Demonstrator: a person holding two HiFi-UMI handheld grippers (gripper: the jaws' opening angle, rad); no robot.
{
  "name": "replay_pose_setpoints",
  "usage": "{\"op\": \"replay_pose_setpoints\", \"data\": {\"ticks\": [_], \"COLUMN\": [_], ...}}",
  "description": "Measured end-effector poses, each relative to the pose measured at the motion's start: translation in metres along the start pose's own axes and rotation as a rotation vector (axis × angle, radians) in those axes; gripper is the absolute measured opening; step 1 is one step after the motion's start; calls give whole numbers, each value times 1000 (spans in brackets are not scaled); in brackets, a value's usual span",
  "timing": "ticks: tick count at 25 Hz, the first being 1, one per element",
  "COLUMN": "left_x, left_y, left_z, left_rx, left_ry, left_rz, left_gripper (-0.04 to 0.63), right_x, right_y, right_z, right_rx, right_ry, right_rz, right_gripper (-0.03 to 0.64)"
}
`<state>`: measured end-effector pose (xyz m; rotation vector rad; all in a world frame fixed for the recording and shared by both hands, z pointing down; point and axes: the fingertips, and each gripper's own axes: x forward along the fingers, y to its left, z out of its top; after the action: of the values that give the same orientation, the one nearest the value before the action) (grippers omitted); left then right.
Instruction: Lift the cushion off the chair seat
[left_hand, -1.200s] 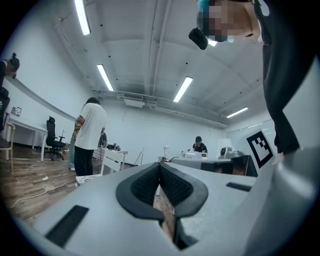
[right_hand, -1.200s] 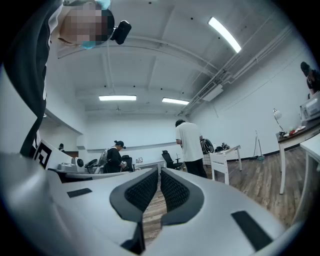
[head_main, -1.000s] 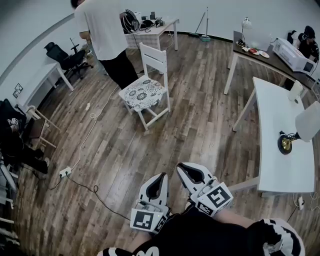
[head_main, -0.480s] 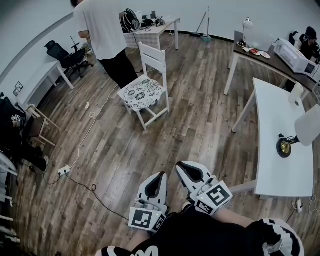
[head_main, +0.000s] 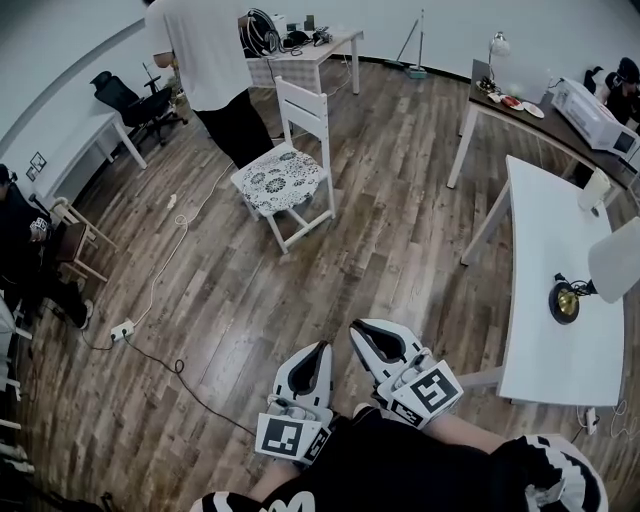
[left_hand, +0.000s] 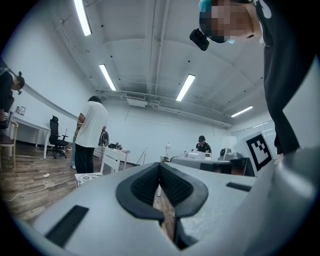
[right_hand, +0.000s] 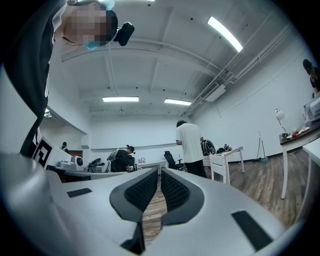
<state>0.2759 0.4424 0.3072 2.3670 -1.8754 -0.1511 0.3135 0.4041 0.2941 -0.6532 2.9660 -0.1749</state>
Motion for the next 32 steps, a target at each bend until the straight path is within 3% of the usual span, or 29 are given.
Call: {"op": "replay_pose_setpoints", "data": {"ticks": [10,19,32], "left_x": [7,47,125], "left_y": [8,25,119], "left_z": [-3,2,21], "left_rx": [1,7,5], "left_ry": [10,1,-1], "left_rz": [30,-28,-48], "left_gripper": [2,2,2], "right_x": [11,36,138], "right_y": [-4,-37,-92], "right_z": [-1,2,3], "right_rx": [-8,-18,-16], "right_ry": [-9,-8,-9], "right_rz": [26,-26,-57], "right_gripper": [34,35,35]}}
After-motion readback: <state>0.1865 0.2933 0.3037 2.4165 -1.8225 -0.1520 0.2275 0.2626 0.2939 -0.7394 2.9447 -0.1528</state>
